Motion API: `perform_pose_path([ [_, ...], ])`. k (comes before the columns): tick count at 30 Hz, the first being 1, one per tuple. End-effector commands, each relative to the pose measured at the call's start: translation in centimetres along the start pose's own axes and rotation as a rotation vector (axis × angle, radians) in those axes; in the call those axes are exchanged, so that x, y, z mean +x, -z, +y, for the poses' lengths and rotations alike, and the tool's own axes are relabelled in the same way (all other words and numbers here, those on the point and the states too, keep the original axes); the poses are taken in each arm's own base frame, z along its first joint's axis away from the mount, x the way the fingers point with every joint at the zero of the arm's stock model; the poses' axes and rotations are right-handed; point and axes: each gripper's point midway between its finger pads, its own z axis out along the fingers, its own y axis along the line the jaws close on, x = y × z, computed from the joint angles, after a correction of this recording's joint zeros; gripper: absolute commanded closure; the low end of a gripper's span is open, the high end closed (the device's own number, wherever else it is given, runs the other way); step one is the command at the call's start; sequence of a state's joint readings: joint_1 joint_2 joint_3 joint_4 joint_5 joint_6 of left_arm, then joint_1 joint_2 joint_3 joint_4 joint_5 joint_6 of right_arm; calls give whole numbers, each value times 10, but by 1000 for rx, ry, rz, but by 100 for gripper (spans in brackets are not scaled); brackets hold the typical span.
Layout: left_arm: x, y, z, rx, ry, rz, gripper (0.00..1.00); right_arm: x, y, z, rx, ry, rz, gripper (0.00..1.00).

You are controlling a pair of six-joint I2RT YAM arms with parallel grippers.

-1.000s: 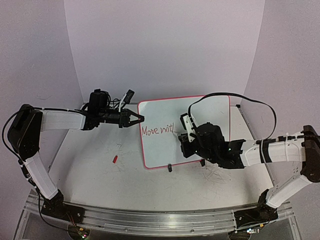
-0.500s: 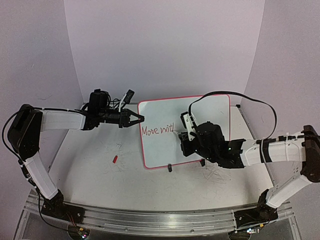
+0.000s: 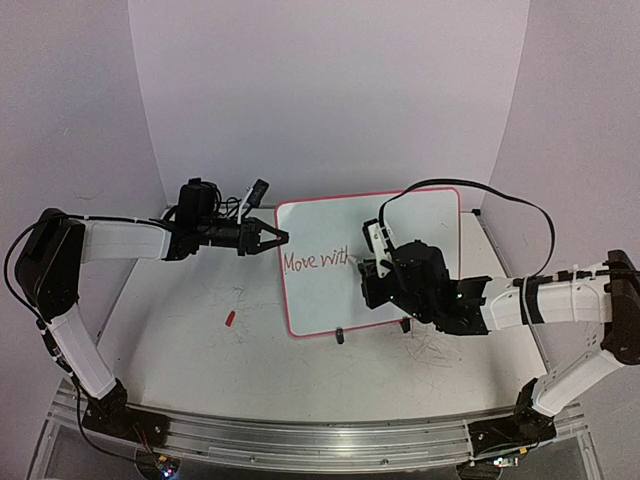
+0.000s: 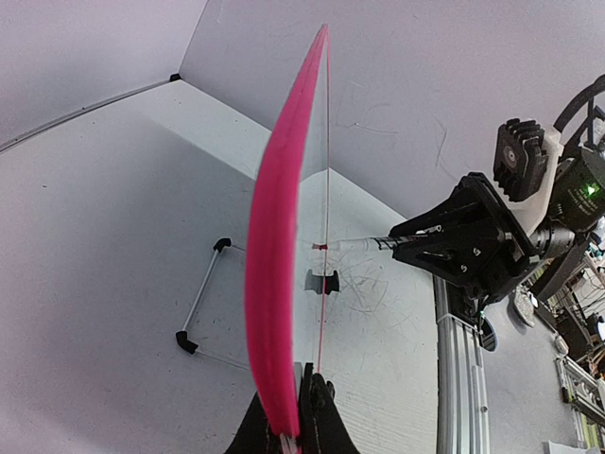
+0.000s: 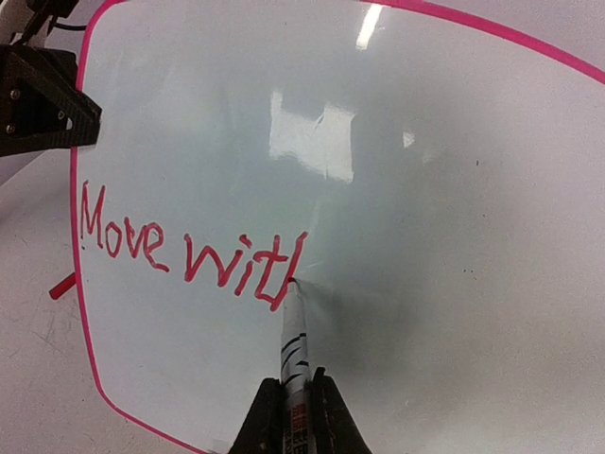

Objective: Write a sentence on the whiteboard

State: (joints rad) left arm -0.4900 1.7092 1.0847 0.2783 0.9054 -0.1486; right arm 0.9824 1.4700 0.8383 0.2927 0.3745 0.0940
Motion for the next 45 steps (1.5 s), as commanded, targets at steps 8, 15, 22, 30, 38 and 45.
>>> perform_pose_path([
  [8, -8, 2, -4, -28, -124, -12, 100, -23, -2, -14, 77, -27, -60, 100],
  [15, -7, 1, -3, -28, -122, -10, 100, -18, 0, -19, 95, -28, -44, 100],
  [22, -6, 1, -2, -29, -120, -9, 100, -4, -1, -15, 69, -21, -5, 100],
  [30, -6, 1, -2, -28, -119, -8, 100, 4, 1, -14, 54, -21, 18, 100],
  [38, -6, 1, -2, -27, -119, -7, 100, 12, 1, -12, 41, -23, 37, 100],
  [45, -6, 1, -2, -28, -118, -7, 100, 16, 2, -11, 35, -24, 49, 100],
])
